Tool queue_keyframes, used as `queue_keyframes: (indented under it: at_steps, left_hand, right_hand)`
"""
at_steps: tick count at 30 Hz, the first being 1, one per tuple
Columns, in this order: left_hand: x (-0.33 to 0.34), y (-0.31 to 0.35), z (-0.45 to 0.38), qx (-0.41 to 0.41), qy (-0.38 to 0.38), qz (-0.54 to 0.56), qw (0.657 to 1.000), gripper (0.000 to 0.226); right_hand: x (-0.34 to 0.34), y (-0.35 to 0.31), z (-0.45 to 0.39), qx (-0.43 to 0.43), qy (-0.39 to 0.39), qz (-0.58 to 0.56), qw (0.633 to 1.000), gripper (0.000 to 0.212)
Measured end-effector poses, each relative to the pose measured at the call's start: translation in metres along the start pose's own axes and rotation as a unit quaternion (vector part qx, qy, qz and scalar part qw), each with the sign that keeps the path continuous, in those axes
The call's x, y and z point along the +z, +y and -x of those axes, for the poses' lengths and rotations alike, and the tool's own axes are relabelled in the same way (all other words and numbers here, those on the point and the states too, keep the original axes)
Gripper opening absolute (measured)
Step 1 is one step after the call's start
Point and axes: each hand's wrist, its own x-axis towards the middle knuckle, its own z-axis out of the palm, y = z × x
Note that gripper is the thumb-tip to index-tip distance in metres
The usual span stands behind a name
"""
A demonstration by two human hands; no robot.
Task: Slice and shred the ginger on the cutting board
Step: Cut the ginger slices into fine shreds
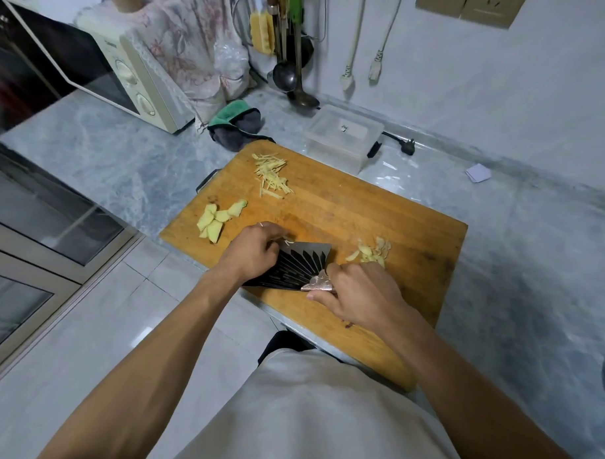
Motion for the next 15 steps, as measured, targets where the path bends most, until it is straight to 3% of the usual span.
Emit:
queue_keyframes:
  at_steps: [3,7,15]
  left_hand:
    - [-0.002,0.004,-0.005,-0.008,0.015,0.013,1.0,0.03]
    - [-0.012,0.007,-0.021,-0.07,-0.062,0.087,0.992,0.016]
    - [-0.016,0.007,-0.032,-0.107,-0.097,0.193,0.97,0.011]
  right_hand:
    - [0.003,0.001,0.001,-0.011,0.027,0.006,1.0,0.059]
    - [0.002,0.002,0.003,-0.014,0.043,0.026,0.999,0.057]
    - [0.0,-0.001,0.003,-0.008,0.018,0.015,1.0,0.057]
